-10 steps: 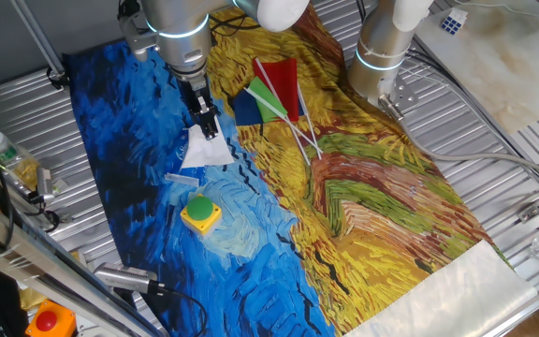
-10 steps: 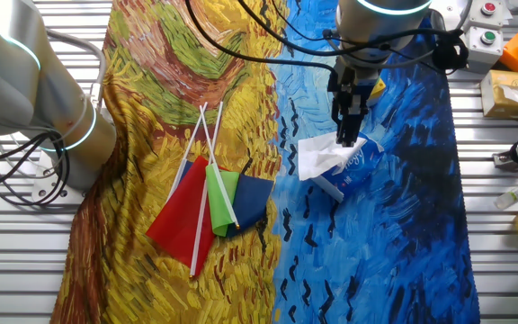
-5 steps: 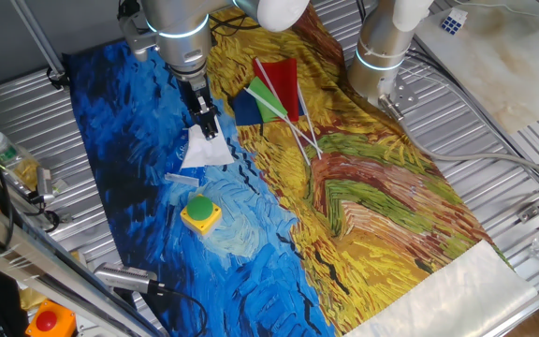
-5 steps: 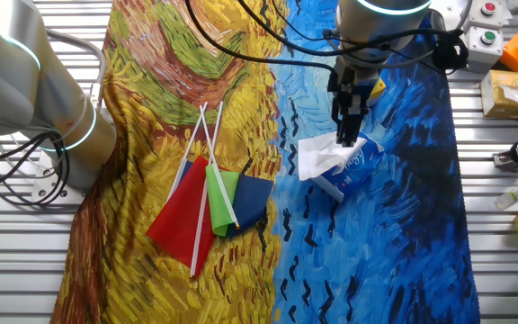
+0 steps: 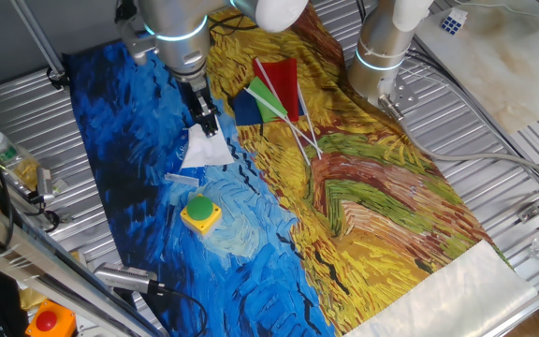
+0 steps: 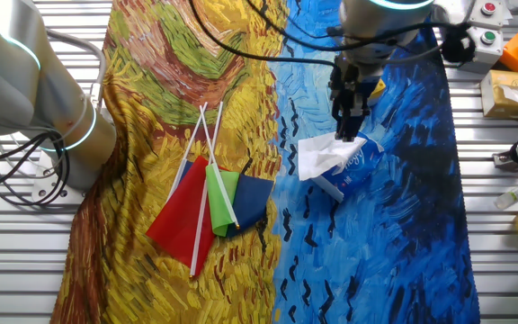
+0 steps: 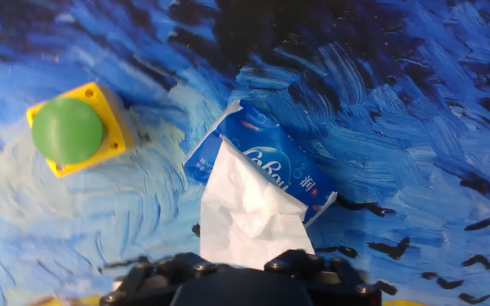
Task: Pull out a napkin
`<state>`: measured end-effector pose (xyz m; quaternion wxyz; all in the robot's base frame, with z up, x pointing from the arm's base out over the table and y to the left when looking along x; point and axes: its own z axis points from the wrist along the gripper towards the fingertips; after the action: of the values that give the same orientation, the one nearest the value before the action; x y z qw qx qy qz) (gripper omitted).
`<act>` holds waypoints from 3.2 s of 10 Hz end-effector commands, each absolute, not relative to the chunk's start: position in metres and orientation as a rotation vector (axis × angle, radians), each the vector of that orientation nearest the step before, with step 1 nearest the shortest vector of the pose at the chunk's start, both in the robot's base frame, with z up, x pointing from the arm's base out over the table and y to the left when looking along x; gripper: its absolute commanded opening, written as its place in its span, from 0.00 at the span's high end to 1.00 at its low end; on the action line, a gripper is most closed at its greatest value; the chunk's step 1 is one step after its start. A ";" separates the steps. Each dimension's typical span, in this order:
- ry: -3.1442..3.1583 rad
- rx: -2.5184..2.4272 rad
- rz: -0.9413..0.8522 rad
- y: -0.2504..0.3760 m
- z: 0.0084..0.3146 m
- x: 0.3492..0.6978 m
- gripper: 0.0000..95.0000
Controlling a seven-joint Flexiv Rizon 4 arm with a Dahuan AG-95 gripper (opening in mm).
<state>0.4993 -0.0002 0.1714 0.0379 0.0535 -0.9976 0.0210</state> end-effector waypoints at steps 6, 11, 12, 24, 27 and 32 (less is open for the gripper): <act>-2.987 0.282 0.109 -0.001 0.172 0.499 1.00; -2.986 0.279 0.108 -0.001 0.172 0.499 1.00; -2.986 0.278 0.107 -0.001 0.172 0.499 1.00; -3.007 0.302 0.096 -0.001 0.172 0.499 1.00; -3.012 0.310 0.087 -0.001 0.171 0.499 0.80; -3.023 0.317 0.093 -0.005 0.162 0.501 0.80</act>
<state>0.5010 -0.0057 0.1605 0.0502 0.1042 -0.9928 0.0300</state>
